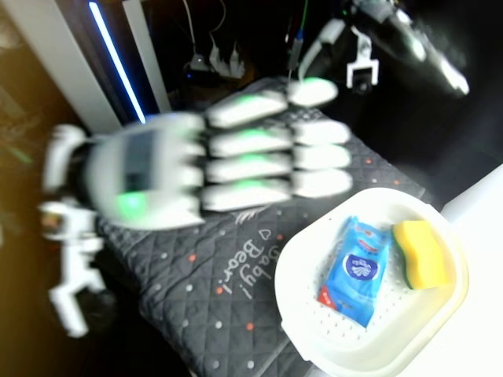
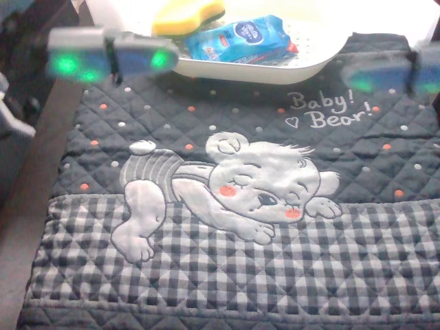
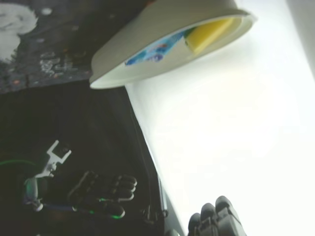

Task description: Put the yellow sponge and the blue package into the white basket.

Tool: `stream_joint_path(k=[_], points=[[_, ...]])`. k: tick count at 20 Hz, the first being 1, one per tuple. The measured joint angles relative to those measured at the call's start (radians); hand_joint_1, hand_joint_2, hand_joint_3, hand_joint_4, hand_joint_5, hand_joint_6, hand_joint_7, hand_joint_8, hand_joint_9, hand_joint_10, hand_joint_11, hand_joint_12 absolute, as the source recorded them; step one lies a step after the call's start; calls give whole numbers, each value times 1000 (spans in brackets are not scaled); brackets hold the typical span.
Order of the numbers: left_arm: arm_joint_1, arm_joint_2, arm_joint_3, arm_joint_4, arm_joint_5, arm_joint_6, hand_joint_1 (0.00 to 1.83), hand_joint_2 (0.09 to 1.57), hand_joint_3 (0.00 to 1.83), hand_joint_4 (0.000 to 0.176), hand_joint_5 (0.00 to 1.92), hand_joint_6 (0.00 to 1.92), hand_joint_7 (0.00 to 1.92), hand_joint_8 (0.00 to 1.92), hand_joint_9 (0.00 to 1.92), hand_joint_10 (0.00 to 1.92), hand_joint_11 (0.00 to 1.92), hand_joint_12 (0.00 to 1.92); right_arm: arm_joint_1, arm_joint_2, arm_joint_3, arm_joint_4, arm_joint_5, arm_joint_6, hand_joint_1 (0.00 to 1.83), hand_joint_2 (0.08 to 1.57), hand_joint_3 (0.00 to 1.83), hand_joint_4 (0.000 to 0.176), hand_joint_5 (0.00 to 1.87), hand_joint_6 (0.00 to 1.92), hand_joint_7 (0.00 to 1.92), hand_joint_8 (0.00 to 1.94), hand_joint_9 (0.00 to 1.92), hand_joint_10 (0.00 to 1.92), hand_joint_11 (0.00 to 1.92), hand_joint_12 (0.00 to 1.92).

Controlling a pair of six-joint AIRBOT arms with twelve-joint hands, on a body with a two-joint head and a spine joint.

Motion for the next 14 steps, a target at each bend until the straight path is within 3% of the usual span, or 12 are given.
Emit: stream_joint_path(k=[2,4,5,7,8,12,14], points=[[84,39,-57,-17,-57,8,496,885,7,176,0,0,0,0,0,0,0,0,-108,33,-50,54,67,0,654,864,5,176,0,0,0,0,0,0,0,0],[175,85,-121,-51,-117,38,676,888,6,176,0,0,0,0,0,0,0,0,-206,63,-97,90,143,0,722,885,14,176,0,0,0,0,0,0,0,0],[241,114,-167,-87,-185,64,658,885,4,176,0,0,0,0,0,0,7,3,-277,75,-126,123,205,0,709,913,22,176,0,0,0,0,0,0,0,0],[338,141,-213,-140,-287,79,563,969,37,176,0,0,0,0,0,0,0,0,-352,83,-159,173,266,0,713,871,0,176,0,0,13,5,0,0,0,0],[388,147,-234,-177,-339,79,459,995,43,167,0,0,0,0,0,0,0,0,-377,89,-174,193,287,0,709,883,4,176,0,0,2,0,0,0,0,0],[537,149,-280,-272,-443,79,523,1044,16,157,0,0,0,0,0,0,0,0,-474,94,-208,242,340,0,727,865,0,176,0,0,0,0,0,0,0,0],[562,149,-293,-294,-454,78,487,1059,18,116,0,0,0,0,0,0,0,0,-544,98,-228,286,352,-2,769,888,4,176,0,0,0,0,0,0,0,0]])
